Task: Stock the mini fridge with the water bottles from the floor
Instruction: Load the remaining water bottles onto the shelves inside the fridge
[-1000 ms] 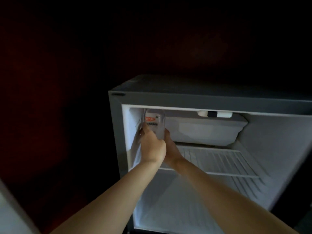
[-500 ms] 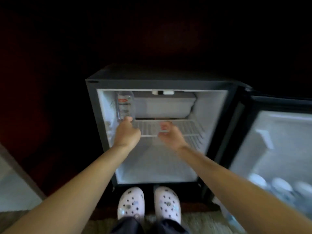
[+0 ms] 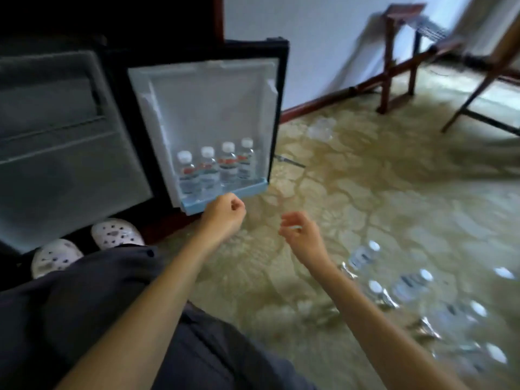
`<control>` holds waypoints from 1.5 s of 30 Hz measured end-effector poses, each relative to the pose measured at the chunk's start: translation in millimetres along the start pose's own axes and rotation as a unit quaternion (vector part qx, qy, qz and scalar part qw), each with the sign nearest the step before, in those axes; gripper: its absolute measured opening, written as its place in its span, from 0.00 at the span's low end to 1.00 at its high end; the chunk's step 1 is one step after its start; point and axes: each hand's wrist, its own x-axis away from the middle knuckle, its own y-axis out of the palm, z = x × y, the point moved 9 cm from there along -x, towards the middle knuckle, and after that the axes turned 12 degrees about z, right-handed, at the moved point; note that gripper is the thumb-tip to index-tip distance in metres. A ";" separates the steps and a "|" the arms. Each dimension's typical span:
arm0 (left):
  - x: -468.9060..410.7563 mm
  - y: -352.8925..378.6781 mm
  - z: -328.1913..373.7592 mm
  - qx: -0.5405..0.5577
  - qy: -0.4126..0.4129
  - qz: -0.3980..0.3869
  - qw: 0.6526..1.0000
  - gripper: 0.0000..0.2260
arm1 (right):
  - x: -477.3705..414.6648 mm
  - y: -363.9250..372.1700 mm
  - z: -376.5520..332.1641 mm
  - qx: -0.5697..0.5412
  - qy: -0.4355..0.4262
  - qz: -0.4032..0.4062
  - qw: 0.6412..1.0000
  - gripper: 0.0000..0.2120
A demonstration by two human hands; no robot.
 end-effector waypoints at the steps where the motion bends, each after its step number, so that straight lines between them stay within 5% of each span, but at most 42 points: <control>1: 17.4 31.4 7.7 -0.007 0.009 -0.036 0.999 0.08 | 9.4 -21.7 26.0 0.008 0.024 0.011 1.000 0.11; 8: 126.7 203.9 6.5 -0.128 0.035 -0.224 0.965 0.11 | 80.5 -136.6 173.7 0.095 0.156 0.061 0.981 0.13; 14: 187.2 274.7 17.0 -0.173 0.072 -0.312 0.932 0.07 | 100.4 -191.1 252.8 0.122 0.233 0.128 0.956 0.15; 23: 163.4 288.3 14.6 -0.198 0.053 -0.298 0.932 0.11 | -4.3 -149.9 258.7 0.285 0.098 -0.012 0.954 0.30; 26: 153.5 288.8 10.8 -0.203 0.043 -0.294 0.933 0.11 | -23.8 -127.6 266.1 0.339 0.086 -0.072 0.934 0.25; 37: 135.7 284.5 -24.7 -0.172 -0.009 -0.316 0.933 0.11 | -23.6 -120.6 266.2 0.404 0.024 -0.055 0.913 0.23; 45: 104.5 246.3 -50.8 -0.149 -0.033 -0.293 0.944 0.19 | -27.8 -92.4 178.8 0.332 -0.084 -0.111 0.933 0.17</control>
